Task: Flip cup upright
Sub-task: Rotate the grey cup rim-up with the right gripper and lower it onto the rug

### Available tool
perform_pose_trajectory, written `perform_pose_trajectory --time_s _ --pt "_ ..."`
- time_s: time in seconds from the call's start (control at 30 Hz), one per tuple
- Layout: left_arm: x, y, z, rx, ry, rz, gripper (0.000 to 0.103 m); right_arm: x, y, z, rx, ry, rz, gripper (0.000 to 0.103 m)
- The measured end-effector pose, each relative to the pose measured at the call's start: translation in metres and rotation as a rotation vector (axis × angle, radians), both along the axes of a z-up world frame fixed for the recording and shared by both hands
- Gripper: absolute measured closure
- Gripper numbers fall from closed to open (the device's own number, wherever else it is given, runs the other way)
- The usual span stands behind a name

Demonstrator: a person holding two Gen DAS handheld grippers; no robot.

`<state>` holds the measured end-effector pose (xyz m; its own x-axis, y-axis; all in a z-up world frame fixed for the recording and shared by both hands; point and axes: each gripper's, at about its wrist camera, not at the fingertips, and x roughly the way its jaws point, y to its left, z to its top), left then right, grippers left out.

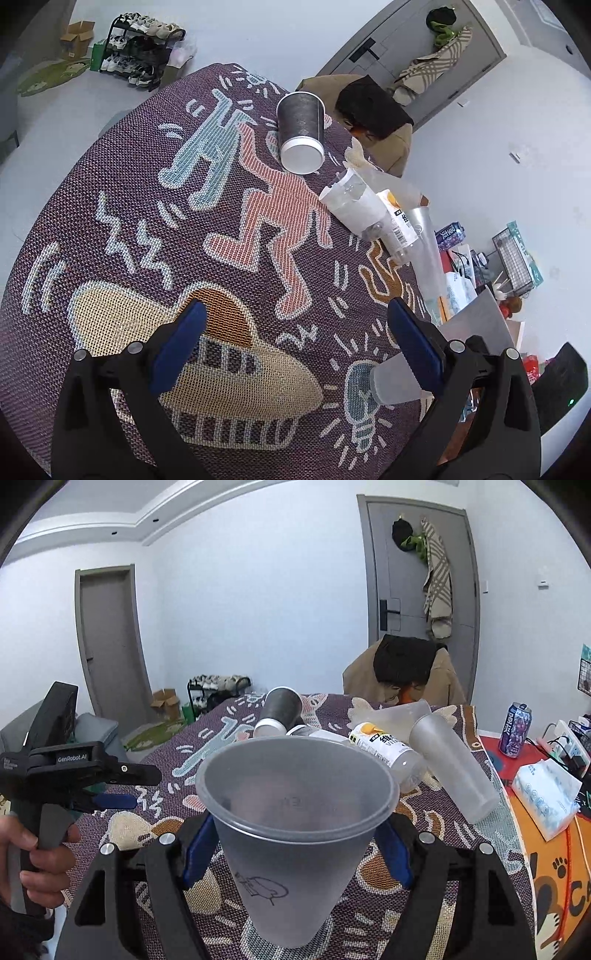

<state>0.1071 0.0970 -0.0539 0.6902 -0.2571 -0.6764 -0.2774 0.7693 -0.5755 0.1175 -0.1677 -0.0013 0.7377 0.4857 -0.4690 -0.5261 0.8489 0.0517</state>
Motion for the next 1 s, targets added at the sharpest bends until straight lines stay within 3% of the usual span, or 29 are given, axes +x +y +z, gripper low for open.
perform_pose_trajectory --time_s 0.1,0.3,0.37,0.43,0.67,1.0 --pt "0.000 0.000 -0.002 0.001 0.003 0.001 0.006 -0.011 -0.002 -0.007 0.012 -0.062 -0.014 0.029" --pt "0.000 -0.001 -0.006 -0.005 0.012 -0.003 0.006 -0.019 0.002 -0.026 -0.012 -0.055 -0.008 0.027" --pt "-0.001 -0.001 -0.006 -0.003 0.012 -0.002 0.006 -0.019 0.004 -0.026 -0.030 -0.030 -0.001 0.006" --pt "-0.002 -0.001 -0.005 -0.006 0.009 0.001 0.006 -0.025 0.000 -0.021 -0.013 -0.049 -0.003 0.007" --pt "-0.005 -0.003 0.000 0.004 -0.006 -0.003 0.006 -0.035 -0.011 -0.009 0.012 0.009 0.030 0.008" --pt "-0.019 -0.025 0.017 0.124 -0.062 -0.086 0.006 -0.061 -0.046 0.010 0.050 -0.001 0.010 0.008"
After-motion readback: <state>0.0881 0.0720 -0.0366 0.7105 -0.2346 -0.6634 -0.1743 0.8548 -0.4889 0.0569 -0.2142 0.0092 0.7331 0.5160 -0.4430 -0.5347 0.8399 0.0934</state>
